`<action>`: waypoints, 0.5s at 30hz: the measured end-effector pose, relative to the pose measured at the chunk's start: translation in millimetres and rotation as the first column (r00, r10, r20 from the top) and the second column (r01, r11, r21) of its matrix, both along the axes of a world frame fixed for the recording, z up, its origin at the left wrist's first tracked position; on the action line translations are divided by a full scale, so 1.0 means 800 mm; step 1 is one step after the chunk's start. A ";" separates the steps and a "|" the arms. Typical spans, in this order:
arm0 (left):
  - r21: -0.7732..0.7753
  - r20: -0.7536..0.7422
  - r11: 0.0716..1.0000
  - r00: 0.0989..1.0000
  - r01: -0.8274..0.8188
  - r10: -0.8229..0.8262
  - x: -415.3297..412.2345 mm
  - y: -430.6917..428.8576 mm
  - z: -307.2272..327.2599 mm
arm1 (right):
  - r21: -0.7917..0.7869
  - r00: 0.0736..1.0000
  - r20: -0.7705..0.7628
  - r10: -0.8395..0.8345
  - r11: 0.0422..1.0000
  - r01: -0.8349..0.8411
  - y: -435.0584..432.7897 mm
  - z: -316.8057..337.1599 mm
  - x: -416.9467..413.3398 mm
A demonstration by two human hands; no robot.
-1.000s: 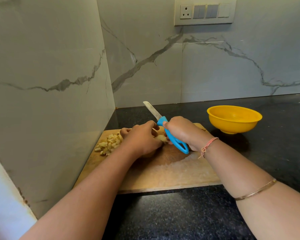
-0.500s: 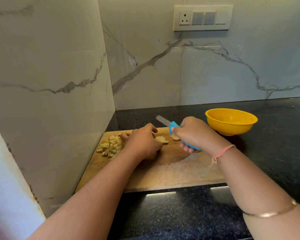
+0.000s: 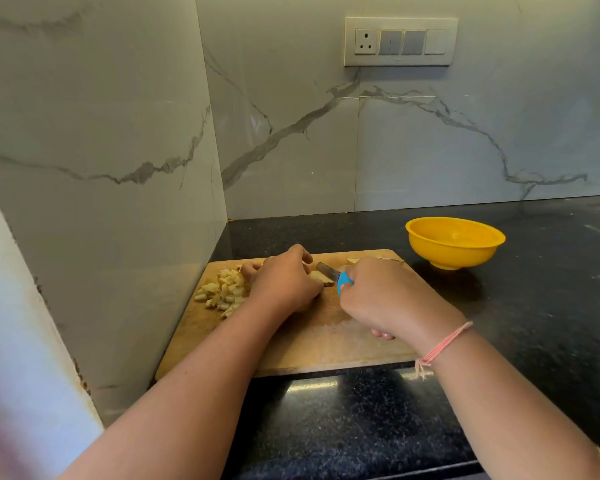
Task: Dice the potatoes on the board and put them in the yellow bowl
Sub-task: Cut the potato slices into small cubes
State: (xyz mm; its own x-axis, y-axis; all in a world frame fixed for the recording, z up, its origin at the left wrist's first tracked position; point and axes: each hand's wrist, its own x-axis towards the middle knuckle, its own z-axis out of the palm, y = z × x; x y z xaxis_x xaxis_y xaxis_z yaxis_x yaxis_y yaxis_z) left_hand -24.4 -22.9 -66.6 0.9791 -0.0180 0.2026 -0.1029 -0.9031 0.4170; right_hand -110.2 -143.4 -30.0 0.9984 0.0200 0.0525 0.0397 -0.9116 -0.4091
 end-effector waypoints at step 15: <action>0.055 -0.002 0.998 0.999 -0.043 0.043 -0.006 -0.005 0.003 | -0.216 1.000 -0.003 0.026 0.976 -0.026 -0.007 -0.010 -0.027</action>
State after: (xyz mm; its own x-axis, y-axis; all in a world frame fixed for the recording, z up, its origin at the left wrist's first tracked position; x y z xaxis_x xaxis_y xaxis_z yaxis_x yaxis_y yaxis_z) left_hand -29.6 -27.1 -63.9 0.9798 0.0131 0.1993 -0.0623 -0.9281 0.3672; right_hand -131.6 -149.1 -37.8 0.9975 0.0564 0.0436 0.0641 -0.9771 -0.2029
